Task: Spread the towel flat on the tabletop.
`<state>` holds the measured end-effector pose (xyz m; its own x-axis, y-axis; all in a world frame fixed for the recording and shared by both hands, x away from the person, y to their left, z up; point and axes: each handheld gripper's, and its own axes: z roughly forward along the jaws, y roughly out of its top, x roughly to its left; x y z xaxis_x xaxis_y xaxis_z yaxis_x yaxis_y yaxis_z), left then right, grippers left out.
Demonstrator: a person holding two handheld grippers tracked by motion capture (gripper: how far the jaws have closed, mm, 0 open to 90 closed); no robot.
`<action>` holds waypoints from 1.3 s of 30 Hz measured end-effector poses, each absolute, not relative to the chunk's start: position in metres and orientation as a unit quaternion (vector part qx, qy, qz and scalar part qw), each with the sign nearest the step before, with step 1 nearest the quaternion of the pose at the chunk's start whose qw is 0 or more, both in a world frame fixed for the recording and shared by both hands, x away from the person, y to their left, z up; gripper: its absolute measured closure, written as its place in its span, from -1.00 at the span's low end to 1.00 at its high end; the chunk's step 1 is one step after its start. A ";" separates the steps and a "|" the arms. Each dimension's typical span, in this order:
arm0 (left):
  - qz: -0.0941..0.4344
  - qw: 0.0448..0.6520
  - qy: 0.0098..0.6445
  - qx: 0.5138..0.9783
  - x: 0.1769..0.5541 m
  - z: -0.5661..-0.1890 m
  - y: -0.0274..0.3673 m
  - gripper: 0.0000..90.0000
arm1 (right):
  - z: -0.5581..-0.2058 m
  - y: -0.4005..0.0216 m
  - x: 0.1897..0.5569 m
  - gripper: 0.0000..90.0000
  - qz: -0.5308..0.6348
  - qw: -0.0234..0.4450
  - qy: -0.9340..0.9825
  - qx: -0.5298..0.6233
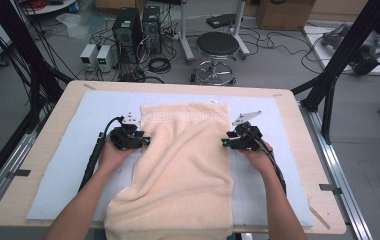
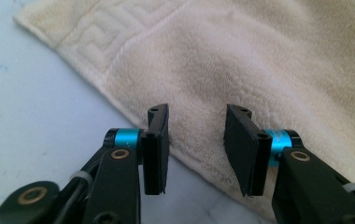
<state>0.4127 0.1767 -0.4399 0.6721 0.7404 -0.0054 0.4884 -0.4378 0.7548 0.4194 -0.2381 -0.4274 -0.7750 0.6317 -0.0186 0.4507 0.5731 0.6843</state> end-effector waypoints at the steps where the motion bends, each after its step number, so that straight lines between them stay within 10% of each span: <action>1: 0.165 0.382 0.362 0.834 0.413 -0.440 0.176 0.73 | -0.431 -0.236 0.421 0.35 0.337 0.131 0.878 0.313; 9: 0.222 0.369 0.418 0.800 0.425 -0.436 0.198 0.93 | -0.430 -0.231 0.431 0.84 0.340 0.112 0.879 0.316; 20: 0.167 0.418 0.411 0.792 0.413 -0.423 0.215 0.51 | -0.414 -0.229 0.419 0.52 0.345 0.122 0.877 0.309; 39: 0.113 0.454 0.236 0.852 0.259 -0.407 0.212 0.23 | -0.398 -0.222 0.267 0.36 0.407 0.069 0.899 0.149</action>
<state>0.2592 0.2121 -0.4072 0.8636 0.5038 -0.0214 0.2991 -0.4777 0.8261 0.2673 -0.2219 -0.3983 -0.9463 0.3232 -0.0034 0.2106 0.6246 0.7520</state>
